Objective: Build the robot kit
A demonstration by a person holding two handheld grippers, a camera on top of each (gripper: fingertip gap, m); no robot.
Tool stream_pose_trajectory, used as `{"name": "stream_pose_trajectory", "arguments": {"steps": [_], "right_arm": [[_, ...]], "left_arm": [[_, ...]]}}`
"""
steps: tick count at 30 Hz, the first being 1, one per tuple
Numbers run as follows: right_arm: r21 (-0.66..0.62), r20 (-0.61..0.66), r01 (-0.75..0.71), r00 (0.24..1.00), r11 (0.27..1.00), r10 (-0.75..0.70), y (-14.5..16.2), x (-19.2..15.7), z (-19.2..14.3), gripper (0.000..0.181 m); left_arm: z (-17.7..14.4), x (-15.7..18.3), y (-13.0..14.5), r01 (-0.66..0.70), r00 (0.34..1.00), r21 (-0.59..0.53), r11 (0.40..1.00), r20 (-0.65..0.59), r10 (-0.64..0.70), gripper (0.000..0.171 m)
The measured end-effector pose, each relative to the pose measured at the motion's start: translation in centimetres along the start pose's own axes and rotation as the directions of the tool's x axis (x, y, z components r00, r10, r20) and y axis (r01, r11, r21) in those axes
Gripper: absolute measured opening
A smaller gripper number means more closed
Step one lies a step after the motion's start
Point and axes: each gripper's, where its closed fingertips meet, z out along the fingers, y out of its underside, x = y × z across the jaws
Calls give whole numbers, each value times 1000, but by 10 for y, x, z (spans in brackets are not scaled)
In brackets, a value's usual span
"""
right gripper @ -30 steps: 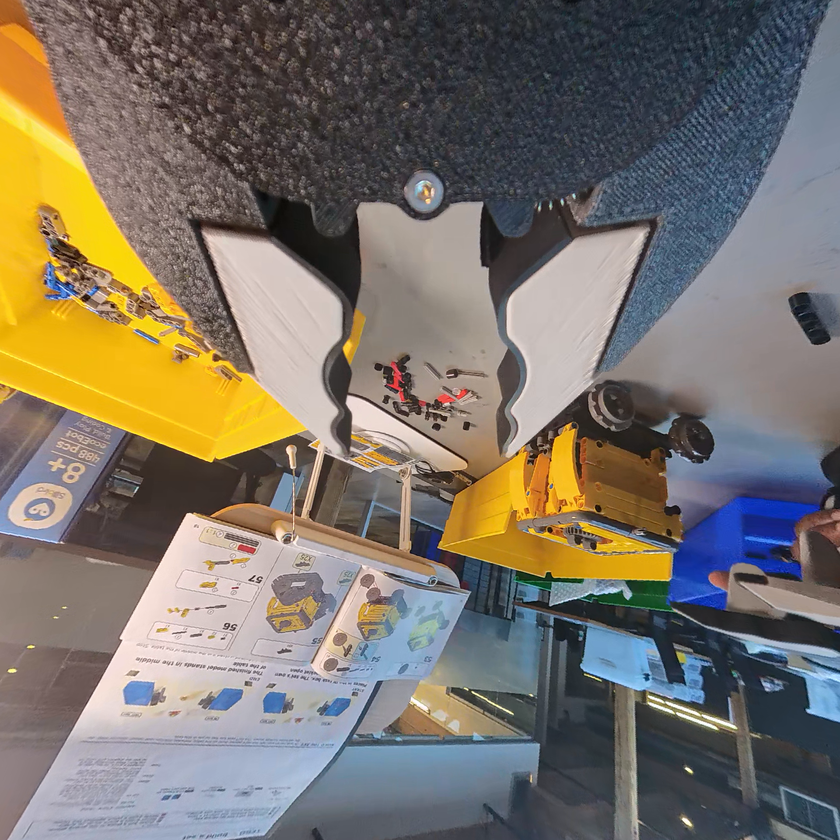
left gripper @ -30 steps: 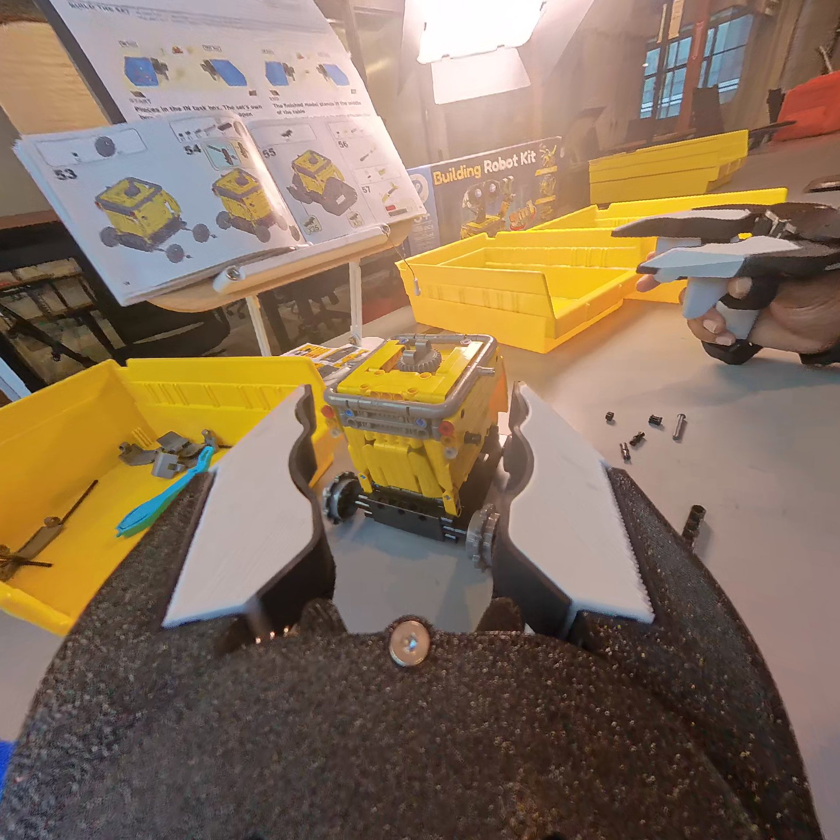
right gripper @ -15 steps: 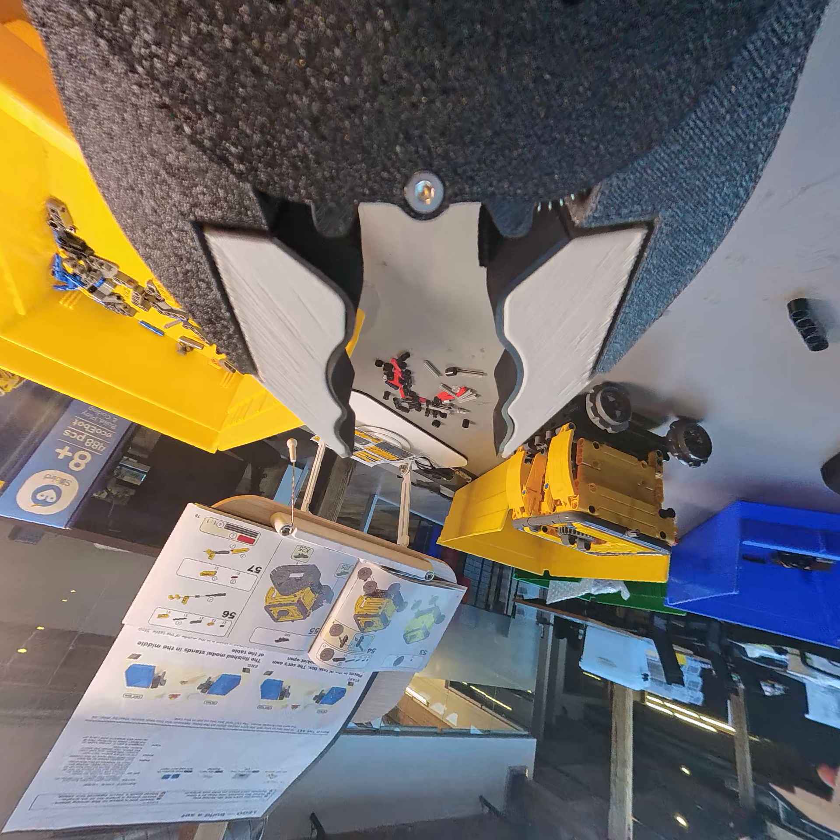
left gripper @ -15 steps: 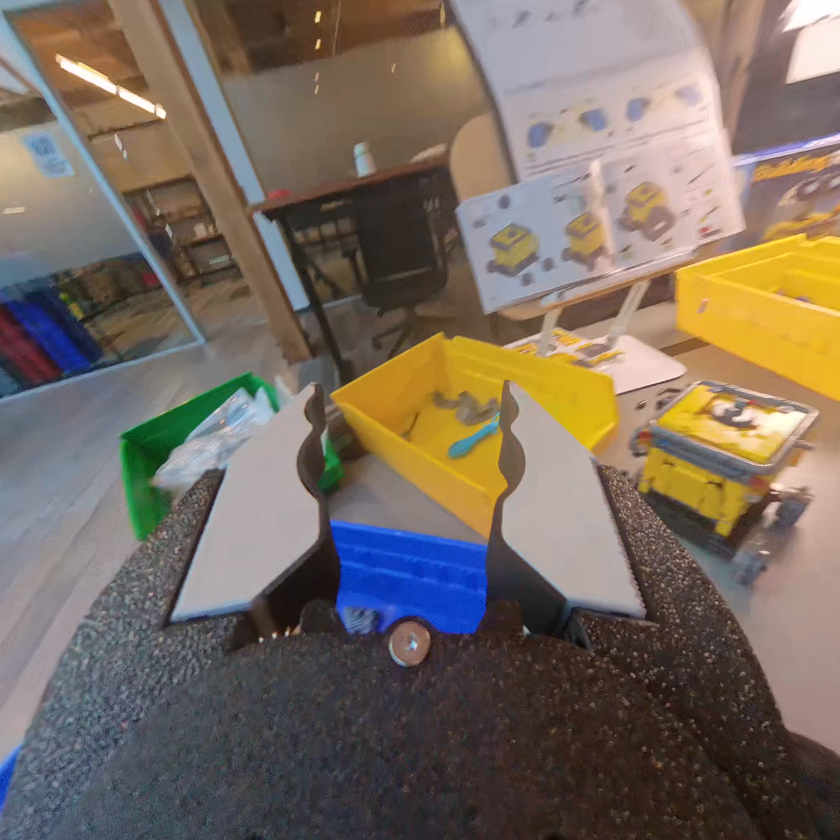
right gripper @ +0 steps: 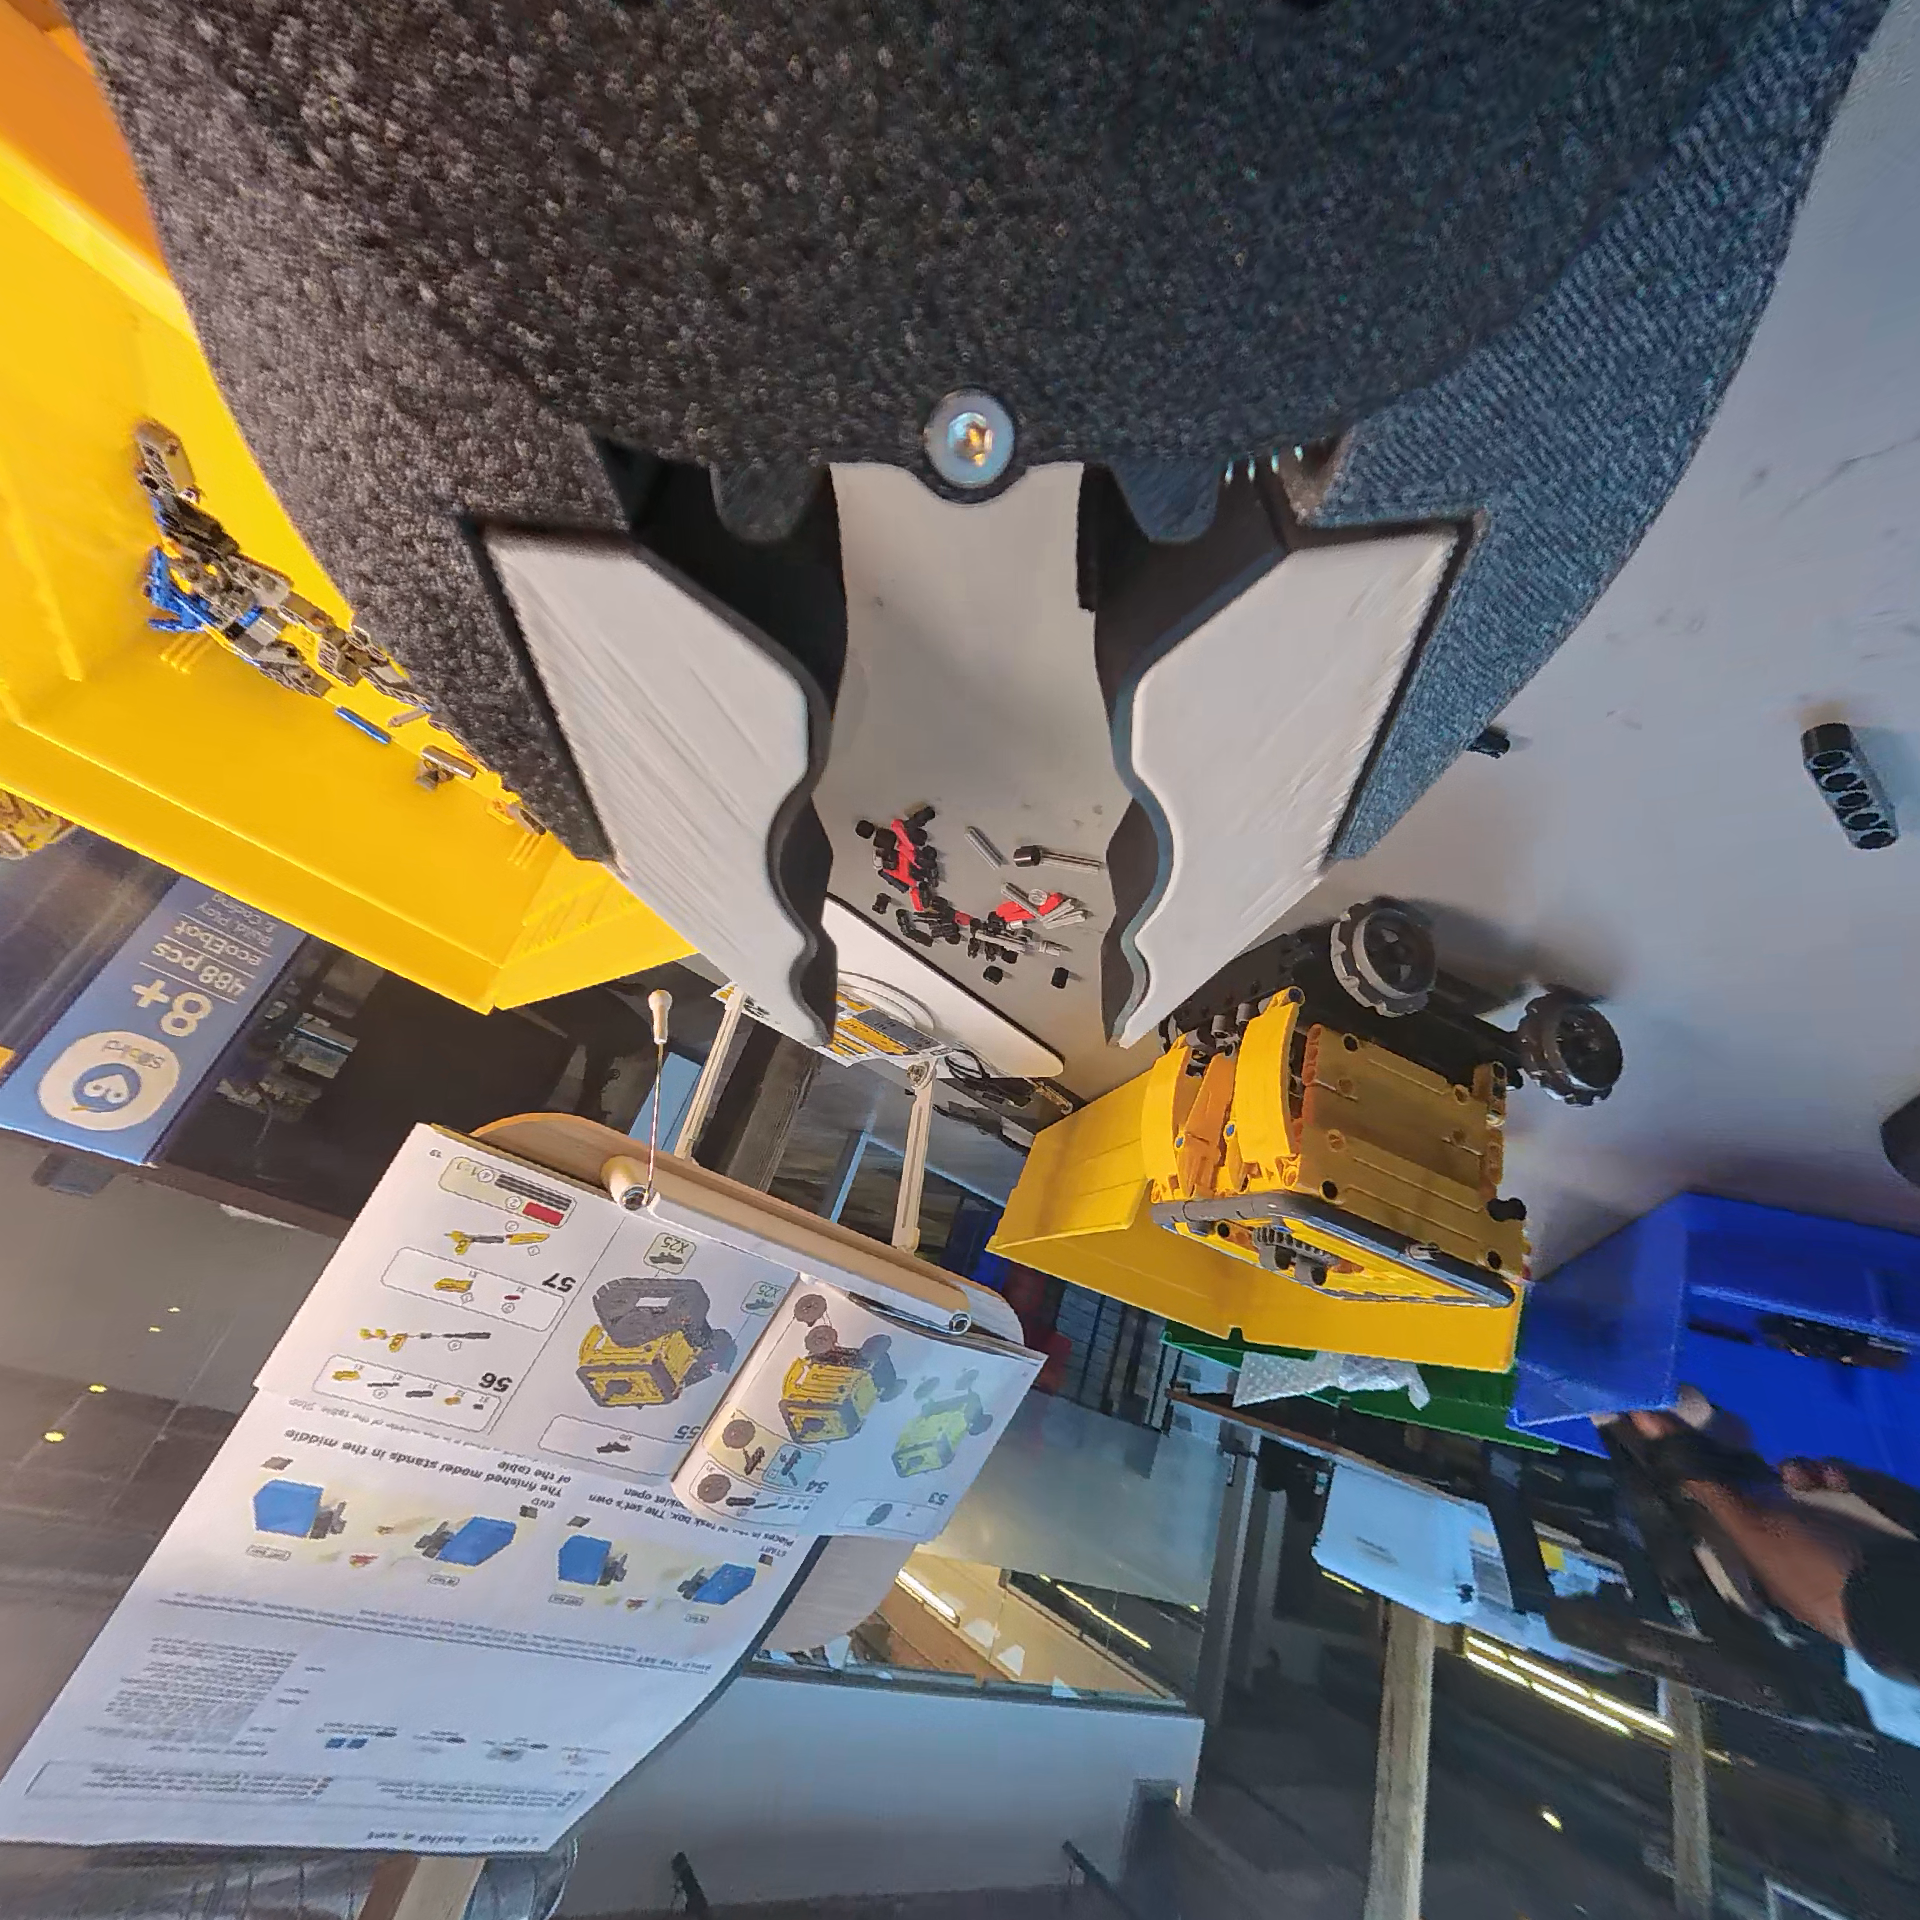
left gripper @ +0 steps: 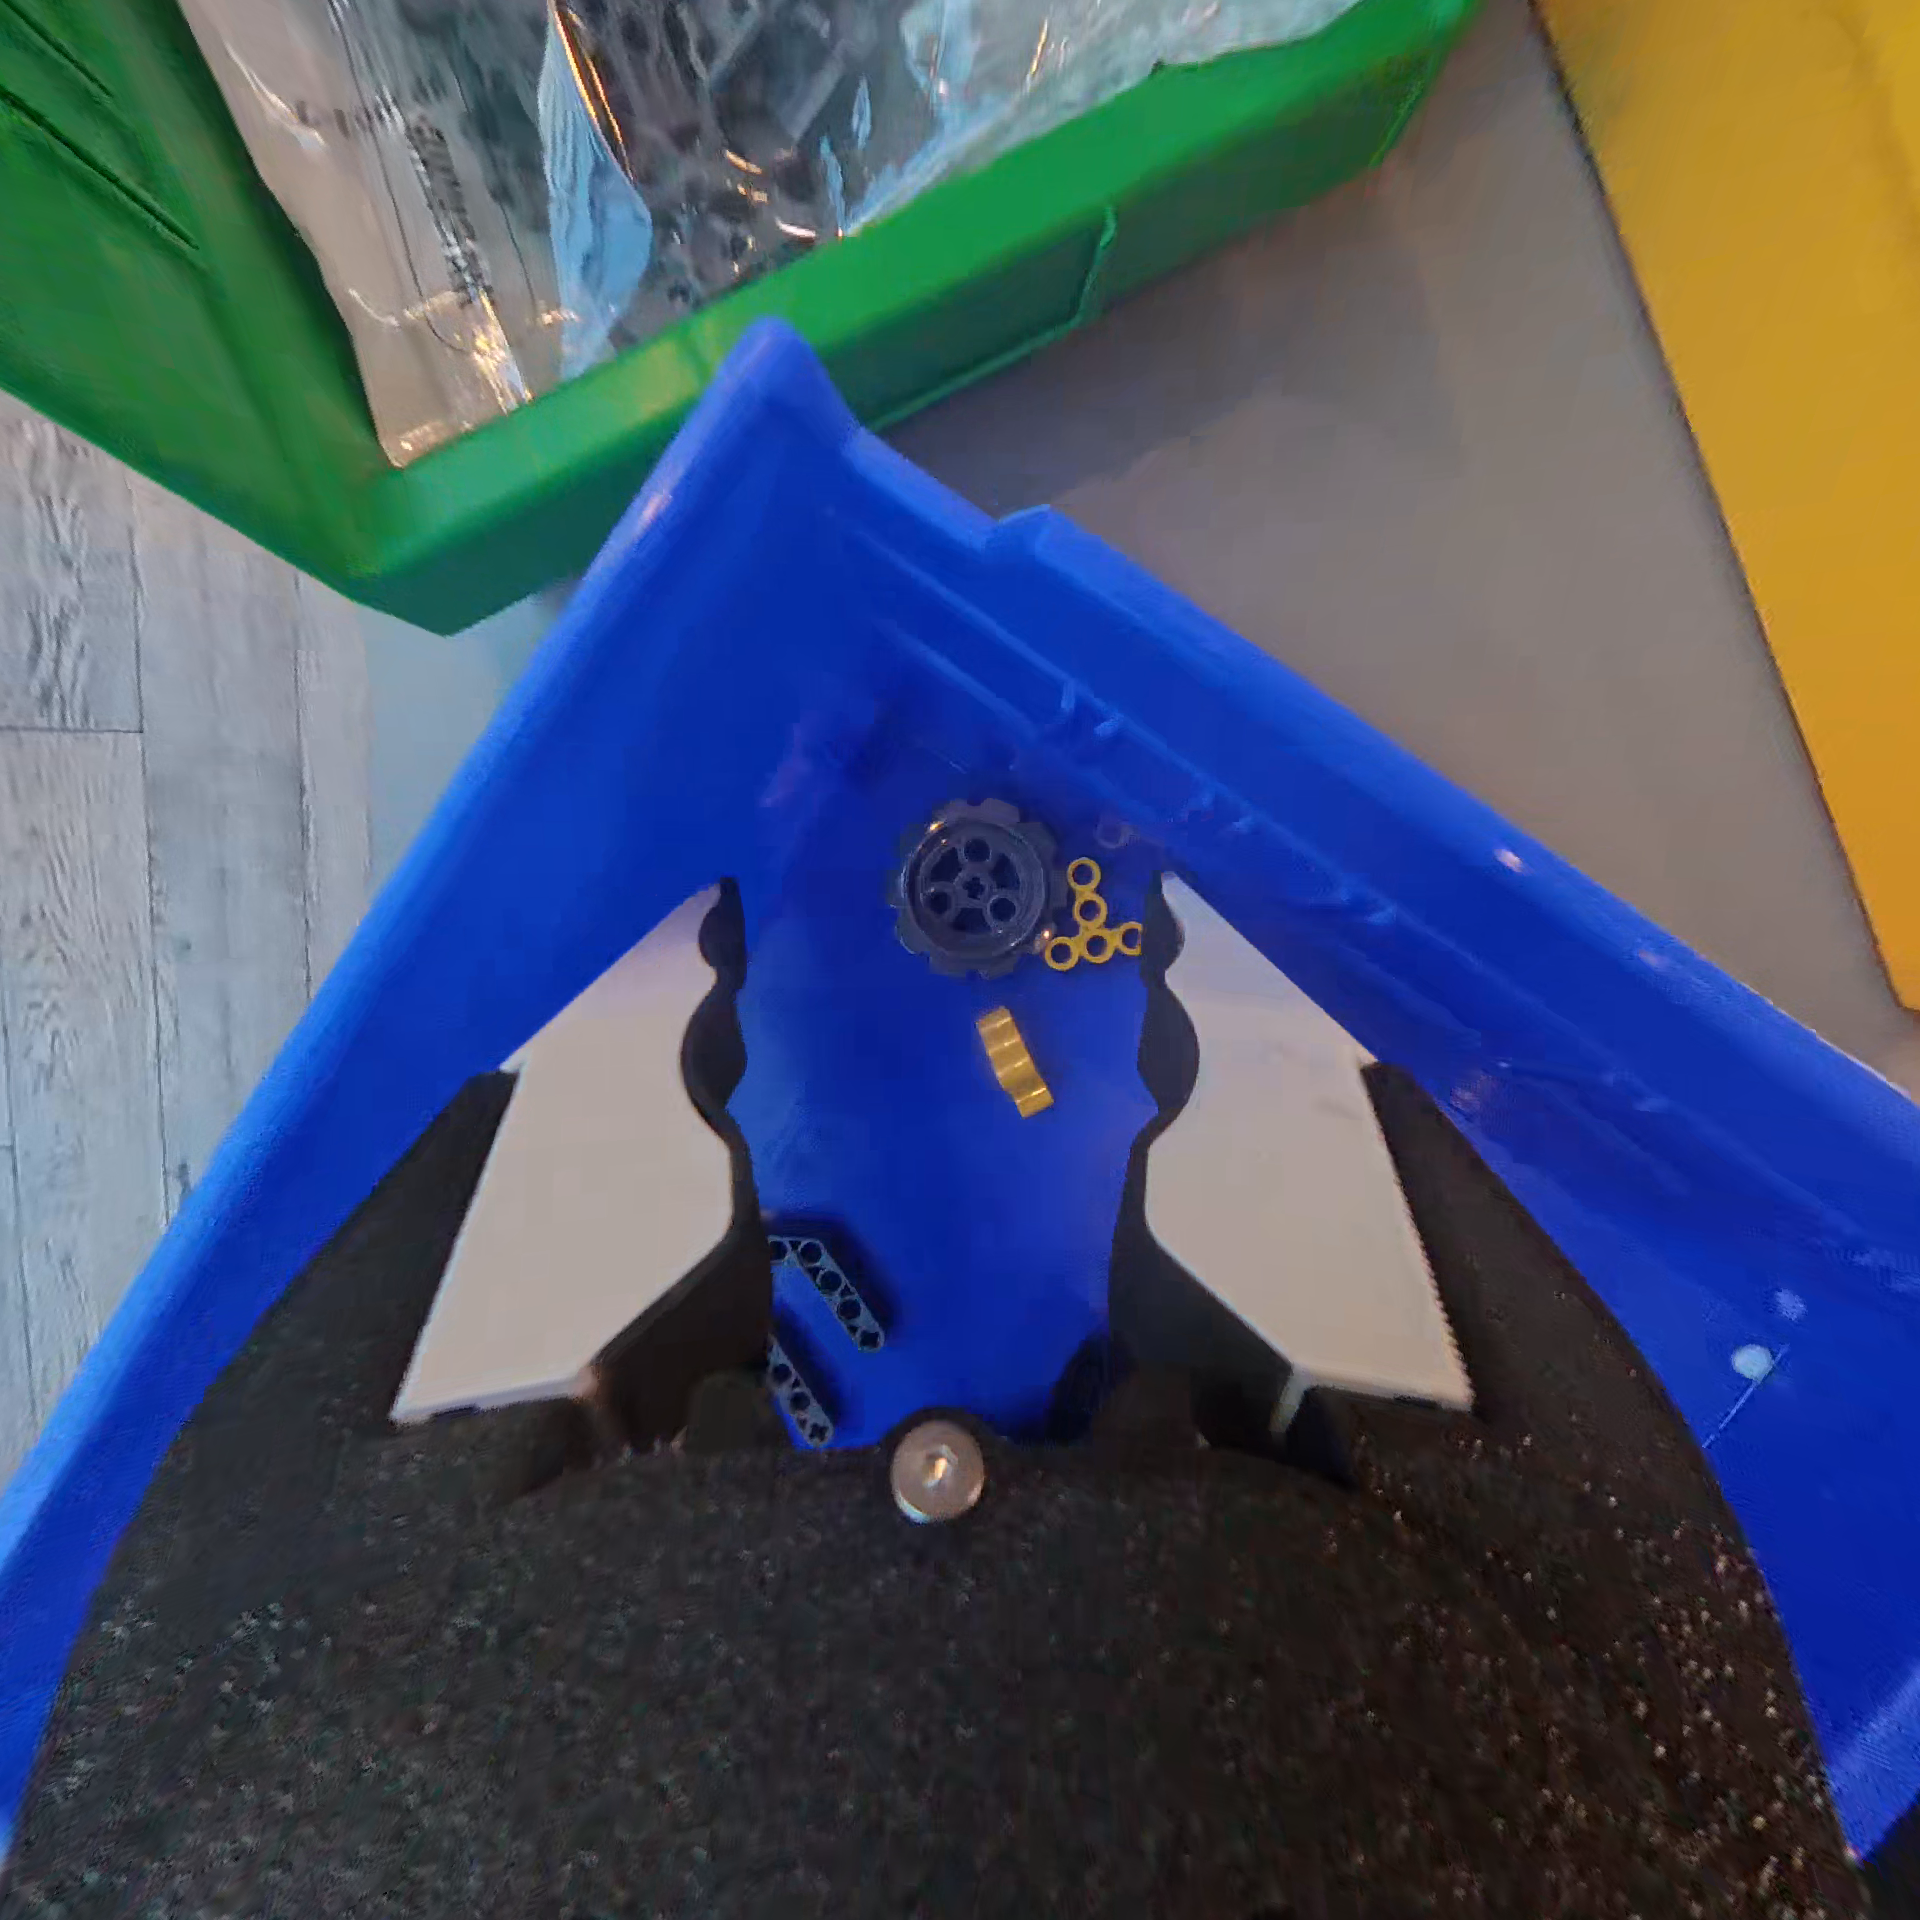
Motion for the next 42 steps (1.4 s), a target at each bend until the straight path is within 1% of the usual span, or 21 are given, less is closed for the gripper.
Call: {"name": "stream_pose_trajectory", "arguments": {"steps": [3, 6, 9, 10, 14, 15, 20, 22, 24, 26, 27, 28, 29, 31, 32, 34, 36, 37, 39, 40, 42], "right_arm": [[-2, 5, -8, 1000, 1000, 8, 1, 0, 0, 50], [-6, 13, -12, 1000, 1000, 12, 1, 0, 1, 49], [-12, 22, -6, 1000, 1000, 6, 2, -2, 2, 48], [-14, 23, -2, 1000, 1000, 2, 2, -3, 2, 49], [-20, 35, 15, 999, 1000, -14, 3, -7, 3, 48], [-22, 37, 20, 999, 1000, -19, 3, -7, 3, 48], [-24, 45, 46, 998, 999, -45, 4, -11, 3, 47], [-24, 45, 56, 997, 998, -54, 4, -13, 3, 46], [-21, 42, 58, 997, 998, -57, 3, -12, 3, 46], [-20, 37, 53, 998, 998, -53, 3, -12, 3, 46], [-22, 35, 50, 998, 999, -49, 2, -12, 3, 46], [-23, 33, 45, 998, 999, -44, 3, -11, 1, 46], [-23, 31, 40, 999, 999, -40, 4, -10, 1, 46], [-27, 26, 34, 999, 999, -33, 5, -10, 0, 46], [-30, 23, 31, 999, 999, -30, 5, -9, 0, 46], [-36, 20, 25, 1000, 999, -24, 6, -9, 0, 46], [-36, 14, 21, 1000, 999, -21, 6, -9, 0, 46], [-33, 11, 21, 1000, 999, -21, 6, -9, 0, 46], [-31, 6, 24, 1000, 999, -24, 5, -9, 0, 45], [-30, 4, 26, 1000, 999, -26, 5, -9, 0, 45], [-31, 3, 33, 999, 999, -33, 6, -9, 0, 44]], "left_arm": [[10, -2, 1, 66, 997, -11, 998, -31, -66, 65], [16, -4, 3, 148, 987, -12, 989, -69, -149, 65], [23, -8, 7, 179, 981, -18, 984, -70, -179, 59], [24, -8, 7, 181, 981, -9, 983, -68, -181, 54], [23, -8, 8, 179, 980, -10, 984, -90, -179, 48], [22, -6, 8, 174, 979, -11, 985, -106, -174, 35], [17, -10, 13, 83, 995, -19, 996, -51, -84, 34], [8, -11, 9, 51, 998, -5, 999, -36, -51, 34], [-9, -11, -1, 17, 1000, 35, 999, -23, -16, 34], [-37, -13, -17, -46, 999, 105, 993, 26, 43, 34], [-57, -7, -29, -77, 997, 168, 983, 33, 72, 34], [-80, 7, -43, -107, 994, 256, 961, 18, 106, 34], [-107, 30, -55, -144, 987, 351, 925, -19, 161, 34], [-157, 97, -64, -233, 936, 509, 829, -115, 334, 34], [-177, 137, -58, -272, 889, 558, 784, -165, 427, 34], [-199, 224, -24, -364, 739, 607, 706, -273, 616, 35], [-200, 304, 25, -472, 561, 621, 626, -336, 757, 34], [-195, 341, 52, -515, 470, 619, 593, -374, 799, 34], [-180, 407, 107, -577, 298, 610, 543, -462, 835, 35], [-171, 434, 131, -603, 226, 601, 525, -502, 835, 34], [-151, 473, 168, -653, 125, 577, 490, -556, 822, 35]]}}
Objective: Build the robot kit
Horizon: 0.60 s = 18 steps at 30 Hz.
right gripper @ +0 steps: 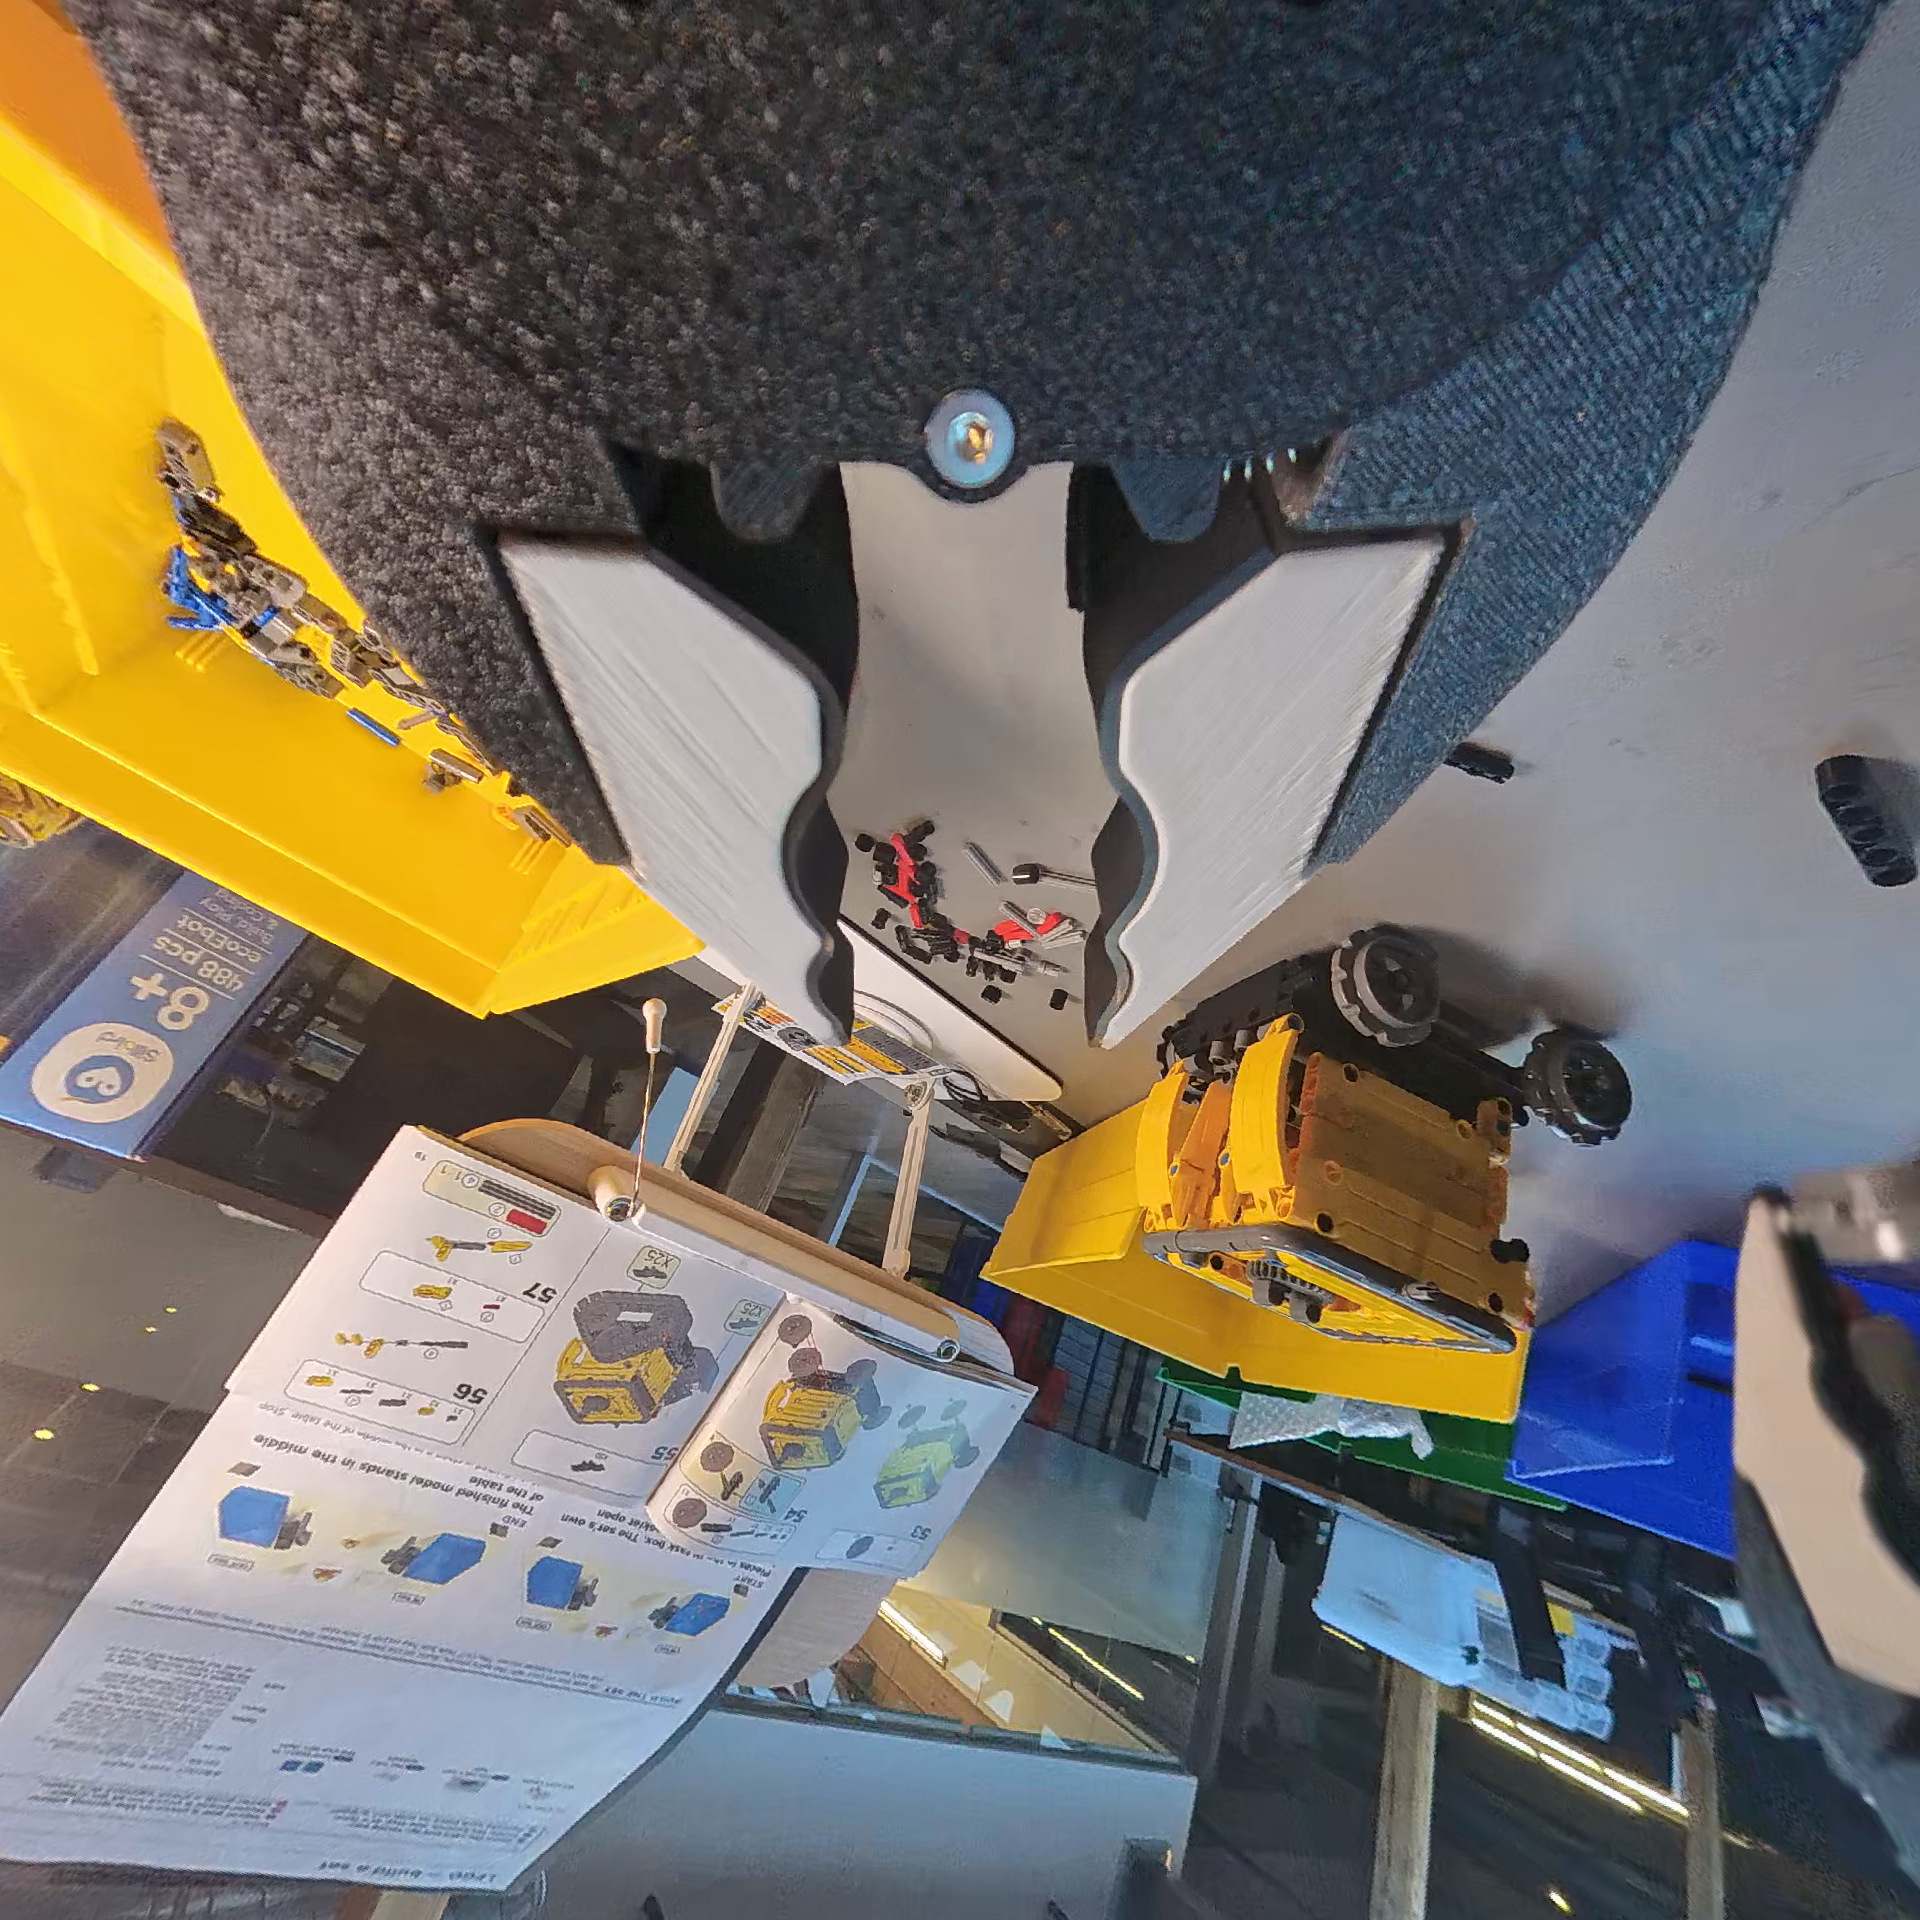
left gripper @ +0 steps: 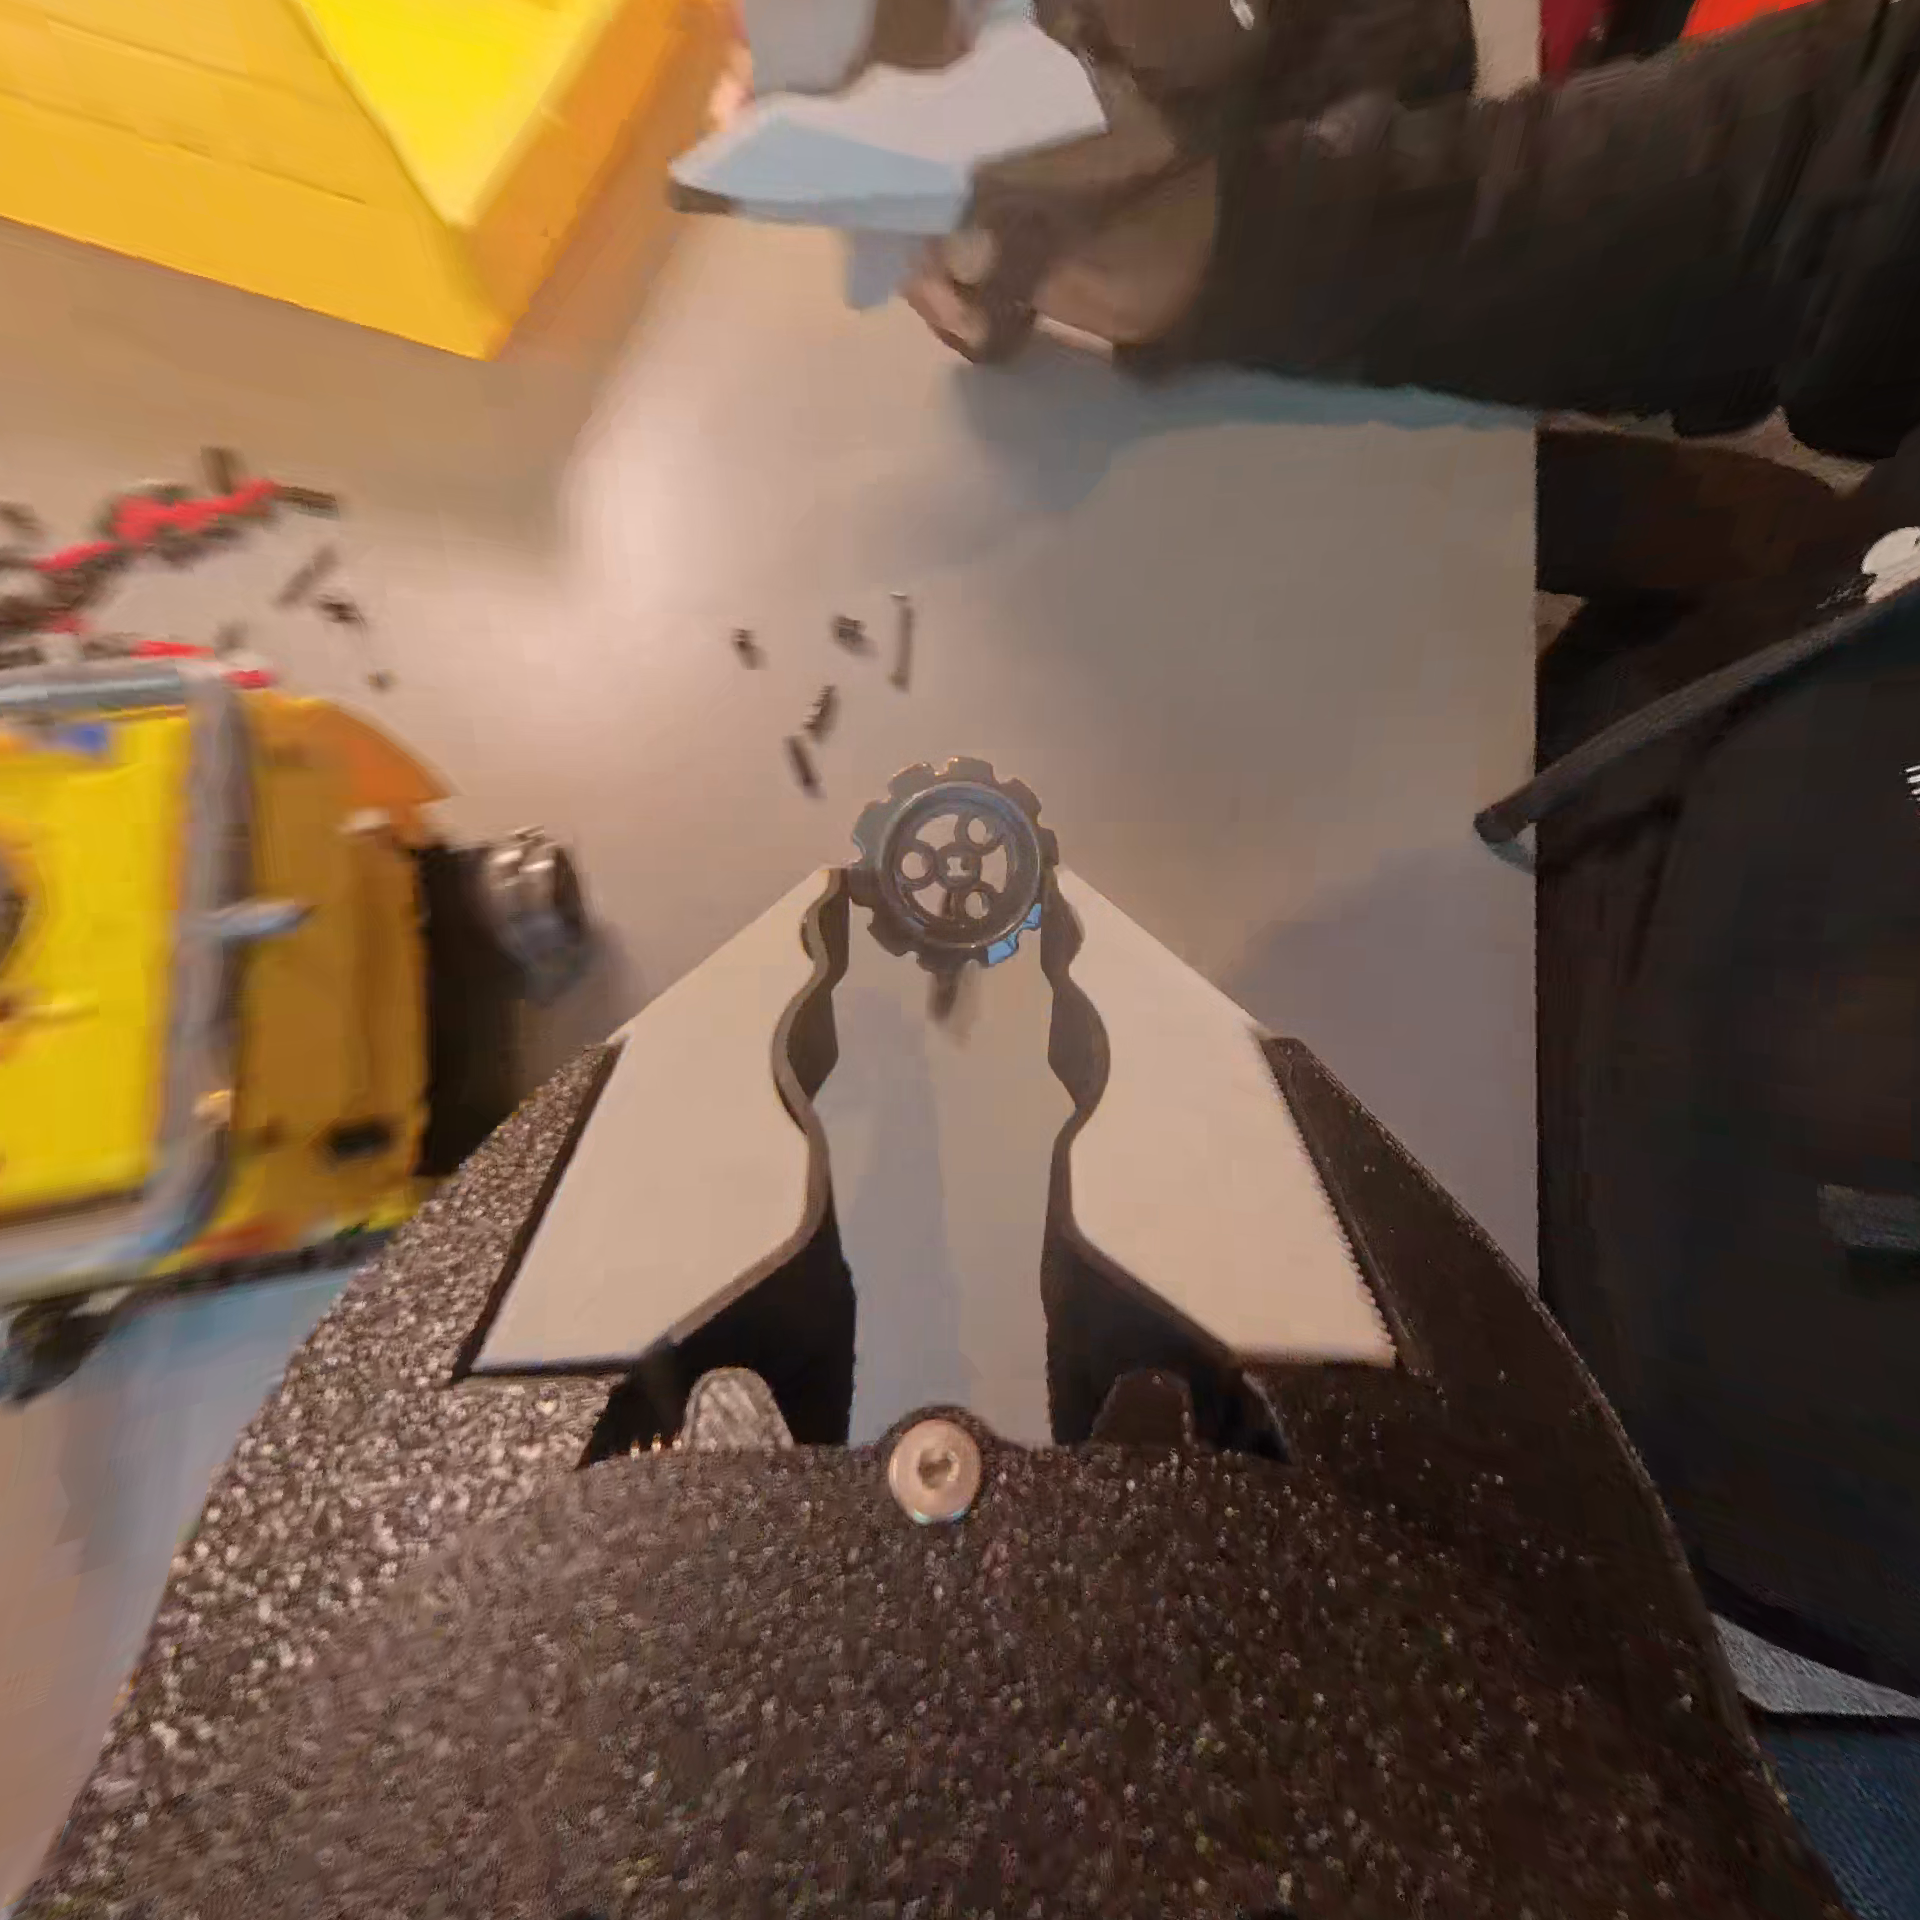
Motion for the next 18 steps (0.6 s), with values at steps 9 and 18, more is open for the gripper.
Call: {"name": "stream_pose_trajectory", "arguments": {"steps": [9, 18], "right_arm": [[-16, 22, 37, 999, 999, -36, 3, -3, 1, 43], [-28, 48, 83, 995, 996, -82, 4, -13, 4, 43]], "left_arm": [[93, 28, 15, -86, 988, -163, 983, -144, 62, 35], [88, 19, 20, -93, 992, -135, 986, -100, 80, 47]]}}
